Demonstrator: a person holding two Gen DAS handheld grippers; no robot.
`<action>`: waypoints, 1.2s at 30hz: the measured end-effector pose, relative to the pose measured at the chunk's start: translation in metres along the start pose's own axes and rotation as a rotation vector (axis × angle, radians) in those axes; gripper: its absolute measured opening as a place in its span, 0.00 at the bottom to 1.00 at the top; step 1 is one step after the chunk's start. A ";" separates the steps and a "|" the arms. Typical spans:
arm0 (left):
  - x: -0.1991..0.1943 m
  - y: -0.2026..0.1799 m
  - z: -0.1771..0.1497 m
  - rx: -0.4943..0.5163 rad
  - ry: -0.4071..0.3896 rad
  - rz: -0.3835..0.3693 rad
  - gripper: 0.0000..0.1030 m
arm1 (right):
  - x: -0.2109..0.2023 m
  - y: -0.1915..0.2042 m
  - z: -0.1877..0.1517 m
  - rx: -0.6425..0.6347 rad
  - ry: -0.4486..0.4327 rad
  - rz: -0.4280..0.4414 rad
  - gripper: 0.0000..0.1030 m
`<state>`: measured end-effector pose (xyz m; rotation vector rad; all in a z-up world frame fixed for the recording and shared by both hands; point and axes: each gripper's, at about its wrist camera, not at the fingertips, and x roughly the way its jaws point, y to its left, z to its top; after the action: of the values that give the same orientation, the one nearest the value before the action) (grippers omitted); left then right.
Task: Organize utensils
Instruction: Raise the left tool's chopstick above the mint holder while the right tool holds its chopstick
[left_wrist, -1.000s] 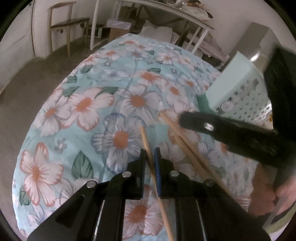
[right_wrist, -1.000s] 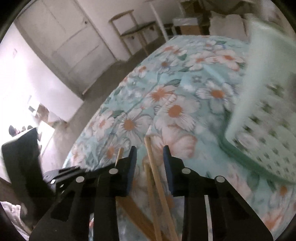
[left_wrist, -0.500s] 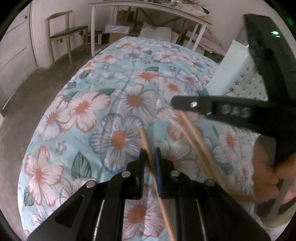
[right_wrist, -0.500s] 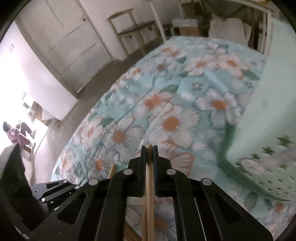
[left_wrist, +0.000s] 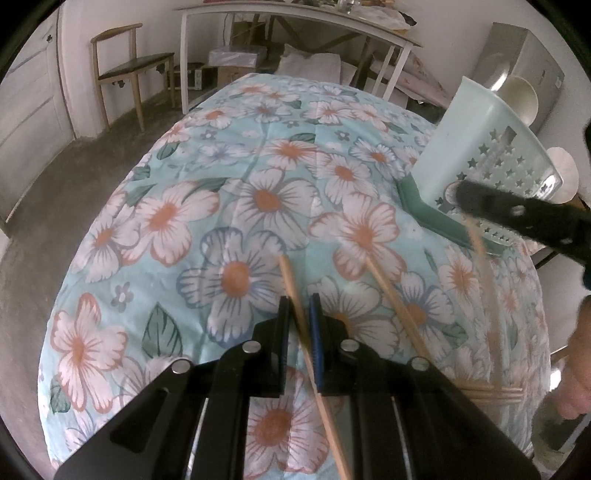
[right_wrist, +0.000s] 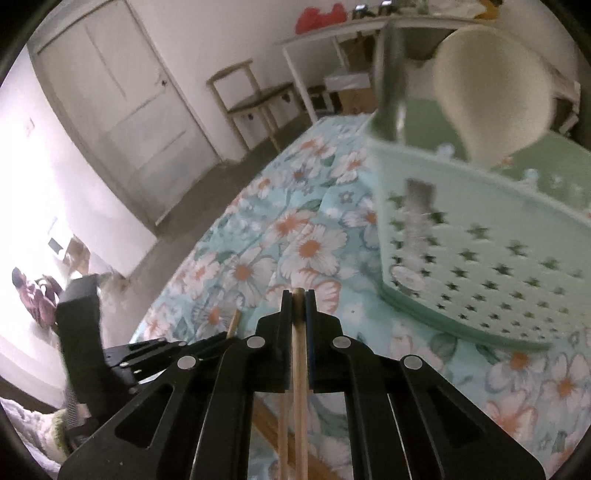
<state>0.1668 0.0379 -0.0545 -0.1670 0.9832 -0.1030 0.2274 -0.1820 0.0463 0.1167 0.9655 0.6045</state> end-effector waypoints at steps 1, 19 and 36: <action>0.000 -0.001 0.000 0.002 0.000 0.001 0.10 | -0.006 -0.001 -0.001 0.009 -0.020 0.002 0.05; 0.000 -0.003 -0.001 0.017 -0.006 0.017 0.10 | -0.085 -0.035 -0.023 0.149 -0.217 -0.085 0.05; 0.005 0.022 0.009 -0.104 0.046 -0.144 0.12 | -0.098 -0.044 -0.041 0.213 -0.236 -0.099 0.05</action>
<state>0.1772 0.0595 -0.0574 -0.3318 1.0221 -0.1886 0.1730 -0.2778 0.0793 0.3208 0.7988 0.3861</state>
